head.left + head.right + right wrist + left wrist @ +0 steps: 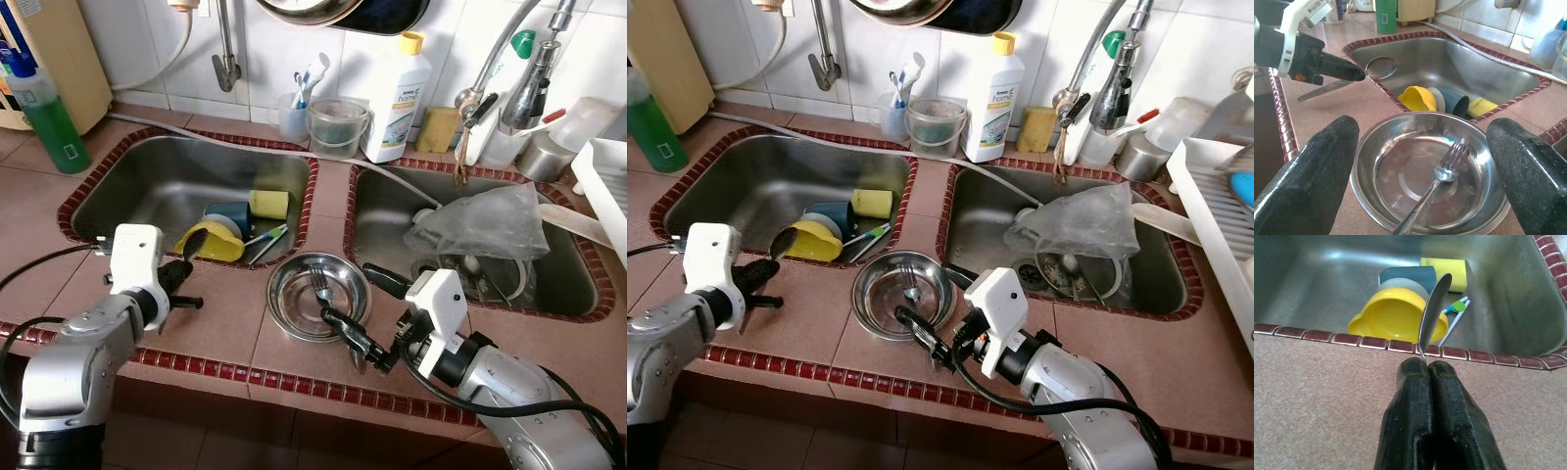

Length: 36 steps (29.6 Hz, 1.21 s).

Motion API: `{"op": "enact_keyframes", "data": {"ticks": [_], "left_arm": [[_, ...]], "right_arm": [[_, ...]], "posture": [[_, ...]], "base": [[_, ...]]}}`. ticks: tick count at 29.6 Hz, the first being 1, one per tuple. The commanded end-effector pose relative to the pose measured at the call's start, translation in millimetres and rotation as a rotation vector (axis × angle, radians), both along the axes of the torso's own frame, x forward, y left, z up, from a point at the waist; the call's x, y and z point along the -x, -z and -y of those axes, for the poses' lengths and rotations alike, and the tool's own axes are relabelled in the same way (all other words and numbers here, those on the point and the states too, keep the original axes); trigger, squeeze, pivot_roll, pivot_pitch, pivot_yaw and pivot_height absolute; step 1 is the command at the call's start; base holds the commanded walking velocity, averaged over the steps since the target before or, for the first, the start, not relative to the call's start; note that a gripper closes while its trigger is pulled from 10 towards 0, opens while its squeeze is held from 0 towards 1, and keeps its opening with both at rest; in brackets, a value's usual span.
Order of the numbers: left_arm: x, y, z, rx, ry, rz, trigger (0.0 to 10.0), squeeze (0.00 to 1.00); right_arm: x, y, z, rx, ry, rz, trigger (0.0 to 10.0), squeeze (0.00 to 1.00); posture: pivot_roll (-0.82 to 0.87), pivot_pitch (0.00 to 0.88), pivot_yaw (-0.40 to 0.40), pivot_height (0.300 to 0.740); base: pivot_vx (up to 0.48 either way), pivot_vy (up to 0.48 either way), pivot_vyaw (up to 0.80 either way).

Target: Kitchen organization

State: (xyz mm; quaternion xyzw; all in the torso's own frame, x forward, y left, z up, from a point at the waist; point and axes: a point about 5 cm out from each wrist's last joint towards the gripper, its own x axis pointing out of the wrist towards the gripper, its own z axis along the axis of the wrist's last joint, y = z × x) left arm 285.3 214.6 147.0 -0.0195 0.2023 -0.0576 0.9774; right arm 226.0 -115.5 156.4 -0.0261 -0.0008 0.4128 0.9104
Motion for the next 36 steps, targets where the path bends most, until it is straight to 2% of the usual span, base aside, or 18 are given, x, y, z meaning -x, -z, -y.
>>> {"op": "enact_keyframes", "data": {"ticks": [1, 7, 8, 10, 23, 24, 25, 31, 33, 36], "left_arm": [[-1.1, -6.9, 0.6, 0.002, 0.009, 0.015, 10.0, 0.00], [-2.2, -9.9, 0.3, 0.018, 0.004, 0.027, 10.0, 0.00], [-2.6, -11.3, 0.5, 0.028, 0.003, 0.036, 4.0, 0.00], [-3.9, -15.4, 1.0, 0.047, -0.005, 0.065, 0.0, 0.00], [-9.8, -35.9, 11.3, 0.098, 0.019, 0.215, 0.0, 0.00], [-10.5, -36.3, 12.3, 0.100, 0.018, 0.220, 1.6, 0.00], [-12.4, -37.3, 15.5, 0.083, 0.021, 0.244, 10.0, 0.00], [-16.9, -32.5, 23.4, 0.065, 0.016, 0.279, 10.0, 0.00], [-18.3, -35.0, 24.6, 0.043, -0.002, 0.348, 10.0, 0.00], [-17.2, -33.1, 29.7, -0.009, 0.010, 0.398, 10.0, 0.00]], "right_arm": [[1.6, -3.1, -0.2, 0.001, -0.010, 0.009, 10.0, 0.00], [1.0, -3.2, -0.9, -0.001, -0.011, 0.010, 10.0, 0.00], [0.8, -3.2, -1.0, -0.002, -0.011, 0.010, 10.0, 0.00], [0.2, -3.4, -1.3, -0.002, -0.011, 0.011, 10.0, 0.00], [-2.4, -5.5, -3.0, -0.017, 0.002, 0.027, 10.0, 0.00], [-3.3, -5.9, -3.2, -0.021, 0.008, 0.030, 10.0, 0.00], [-5.9, -7.3, -3.1, -0.030, 0.028, 0.044, 10.0, 0.00], [-13.0, -12.5, -3.8, -0.076, 0.080, 0.068, 10.0, 0.00], [-16.5, -14.2, -3.4, -0.104, 0.114, 0.075, 10.0, 0.00], [-20.9, -15.4, -2.8, -0.130, 0.165, 0.092, 10.0, 0.00]], "posture": [[-0.03, 0.085, -0.051, 0.740], [-0.03, 0.085, -0.052, 0.740], [-0.03, 0.084, -0.051, 0.740], [-0.03, 0.083, -0.051, 0.740], [-0.03, 0.079, -0.049, 0.740], [-0.03, 0.077, -0.048, 0.740], [-0.03, 0.076, -0.049, 0.740], [-0.03, 0.071, -0.044, 0.740], [-0.03, 0.068, -0.041, 0.740], [-0.03, 0.068, -0.036, 0.740]], "base": [[0.000, 0.000, 0.00], [0.000, 0.000, 0.00], [0.000, 0.000, 0.00], [0.000, 0.000, 0.00], [0.000, 0.000, 0.00], [0.000, 0.000, 0.00], [0.000, 0.000, 0.00], [0.000, 0.000, 0.00], [0.000, 0.000, 0.00], [0.000, 0.000, 0.00]]}}
